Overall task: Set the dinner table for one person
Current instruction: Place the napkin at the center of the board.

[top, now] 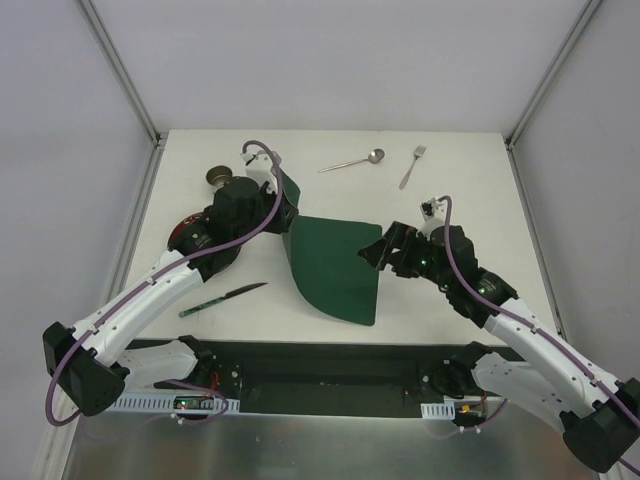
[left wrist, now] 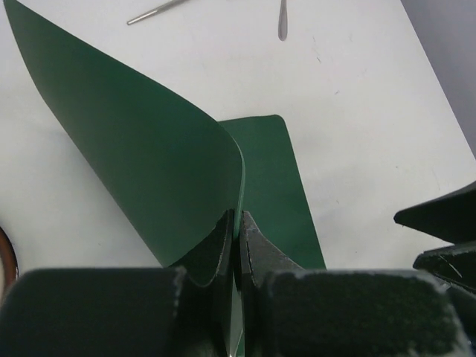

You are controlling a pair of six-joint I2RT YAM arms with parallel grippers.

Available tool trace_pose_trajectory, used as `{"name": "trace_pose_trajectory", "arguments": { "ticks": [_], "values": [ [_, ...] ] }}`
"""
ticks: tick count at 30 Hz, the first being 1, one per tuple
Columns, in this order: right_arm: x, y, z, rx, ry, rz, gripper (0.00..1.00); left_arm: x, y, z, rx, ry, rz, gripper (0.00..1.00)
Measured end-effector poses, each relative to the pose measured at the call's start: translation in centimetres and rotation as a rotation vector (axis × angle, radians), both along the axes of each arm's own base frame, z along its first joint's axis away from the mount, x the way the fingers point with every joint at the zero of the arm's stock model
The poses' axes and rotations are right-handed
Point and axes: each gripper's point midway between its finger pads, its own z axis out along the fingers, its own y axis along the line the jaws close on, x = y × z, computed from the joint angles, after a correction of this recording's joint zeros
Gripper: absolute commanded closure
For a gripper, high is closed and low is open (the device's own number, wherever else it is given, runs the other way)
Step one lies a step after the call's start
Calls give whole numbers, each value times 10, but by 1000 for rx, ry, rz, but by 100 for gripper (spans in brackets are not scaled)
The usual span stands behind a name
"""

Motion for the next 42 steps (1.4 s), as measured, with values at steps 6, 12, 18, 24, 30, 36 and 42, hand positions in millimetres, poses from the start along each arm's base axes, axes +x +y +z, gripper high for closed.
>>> {"name": "trace_pose_trajectory", "arguments": {
  "ticks": [6, 12, 18, 24, 30, 36, 42],
  "values": [
    [1, -1, -6, -19, 13, -5, 4, -18, -5, -7, 3, -11, 11, 100],
    [3, 1, -16, -40, 40, -4, 4, -34, -3, -15, 3, -16, 36, 100],
    [2, 0, -11, -31, 28, -5, 4, -40, -18, -38, 27, 33, 36, 100],
    [2, -6, 13, -10, -29, -21, 4, -37, -39, -85, 106, 135, 32, 100],
    [3, -11, 14, -32, -38, -36, 4, -35, -30, -78, 110, 104, 76, 100],
    [8, -10, 1, -61, -4, -41, 4, -38, -7, -34, 76, 19, 124, 43],
    [11, -7, -10, -79, 27, -34, 4, -42, 4, -15, 60, -2, 145, 17]
  ]
}}
